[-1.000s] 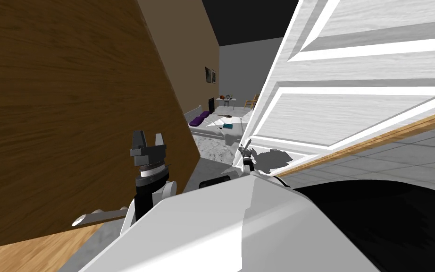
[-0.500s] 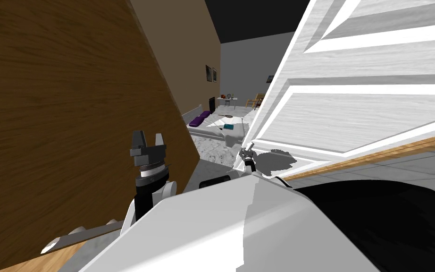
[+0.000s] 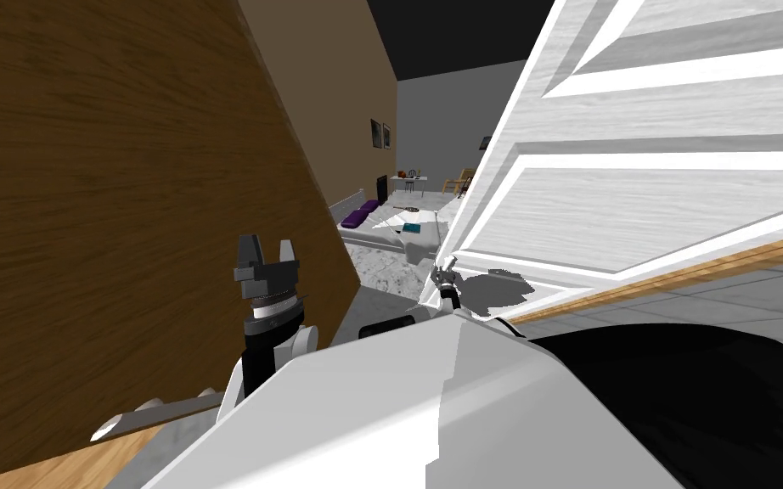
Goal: Pull the door open
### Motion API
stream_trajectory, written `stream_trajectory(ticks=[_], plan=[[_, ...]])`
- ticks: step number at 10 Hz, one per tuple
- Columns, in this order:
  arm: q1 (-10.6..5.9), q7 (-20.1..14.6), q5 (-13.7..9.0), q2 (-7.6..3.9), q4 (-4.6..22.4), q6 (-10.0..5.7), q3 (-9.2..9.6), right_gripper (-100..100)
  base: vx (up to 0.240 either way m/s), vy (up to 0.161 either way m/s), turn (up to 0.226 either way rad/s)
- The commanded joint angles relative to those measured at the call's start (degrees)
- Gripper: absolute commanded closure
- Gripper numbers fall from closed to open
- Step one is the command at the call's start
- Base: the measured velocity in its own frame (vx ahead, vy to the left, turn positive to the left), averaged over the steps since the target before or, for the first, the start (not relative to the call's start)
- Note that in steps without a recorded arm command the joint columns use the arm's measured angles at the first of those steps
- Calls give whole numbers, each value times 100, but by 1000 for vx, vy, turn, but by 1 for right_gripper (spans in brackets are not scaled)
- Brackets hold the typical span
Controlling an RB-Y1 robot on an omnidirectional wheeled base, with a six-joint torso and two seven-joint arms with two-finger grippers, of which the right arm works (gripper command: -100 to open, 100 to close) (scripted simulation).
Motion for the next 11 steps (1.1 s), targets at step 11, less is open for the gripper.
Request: stream_trajectory(ticks=[11], plan=[[147, -537, 397, -185, -271, 88, 685, 100, -201, -12, 67]])
